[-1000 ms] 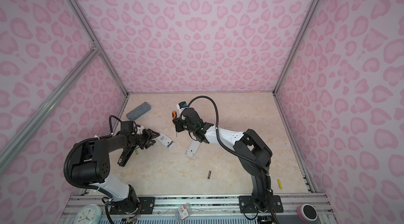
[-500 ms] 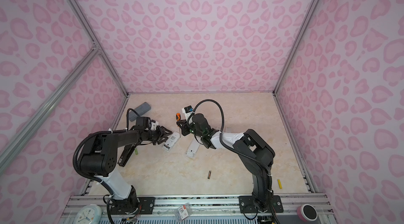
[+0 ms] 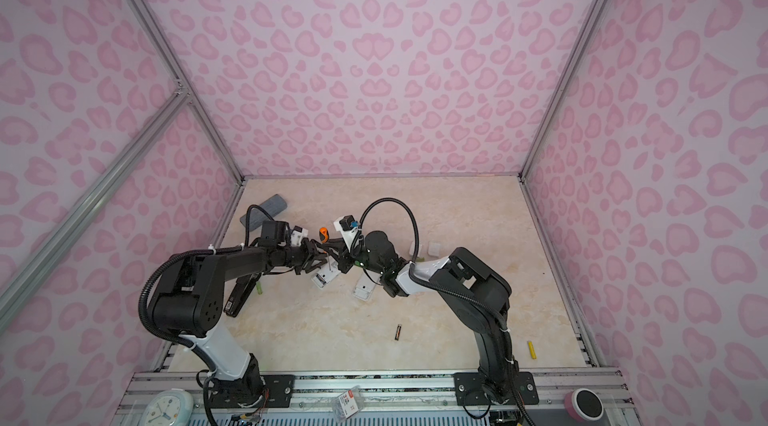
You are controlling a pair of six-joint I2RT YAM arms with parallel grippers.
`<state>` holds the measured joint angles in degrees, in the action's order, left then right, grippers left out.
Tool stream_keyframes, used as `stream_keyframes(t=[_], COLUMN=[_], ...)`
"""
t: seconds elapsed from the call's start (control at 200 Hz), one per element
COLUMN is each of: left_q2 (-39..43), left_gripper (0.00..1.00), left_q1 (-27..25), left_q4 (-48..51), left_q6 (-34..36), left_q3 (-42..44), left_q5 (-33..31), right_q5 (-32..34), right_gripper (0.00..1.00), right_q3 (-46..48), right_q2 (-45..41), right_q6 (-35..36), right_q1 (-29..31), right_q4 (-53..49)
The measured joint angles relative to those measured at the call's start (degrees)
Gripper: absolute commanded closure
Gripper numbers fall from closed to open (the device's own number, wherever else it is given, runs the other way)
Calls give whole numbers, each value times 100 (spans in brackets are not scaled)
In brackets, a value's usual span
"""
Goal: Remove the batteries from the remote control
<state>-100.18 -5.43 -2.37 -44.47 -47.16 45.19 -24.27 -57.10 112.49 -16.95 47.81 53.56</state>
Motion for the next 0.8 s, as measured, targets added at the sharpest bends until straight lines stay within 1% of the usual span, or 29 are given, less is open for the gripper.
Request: stream_keyframes(t=[0.135,0.345,0.63,0.805], left_q2=[2,258,914,1143], left_gripper=[52,51,51,52], left_q1=[-44,107,728,796], left_q4=[-33,-31,-26,7], left_q6=[31,59,57,57], left_q3=[-101,-81,595,1051], left_q5=[127,131,87,81], right_q5=[-42,-72,48,68], right_gripper=[100,100,100,100], right_q3=[168,166,-103,-267], right_q2=[0,2,358,498], right_q6=[197,605,791,815], right_q1=[92,282,367,393], right_q4=[160,245,278,278])
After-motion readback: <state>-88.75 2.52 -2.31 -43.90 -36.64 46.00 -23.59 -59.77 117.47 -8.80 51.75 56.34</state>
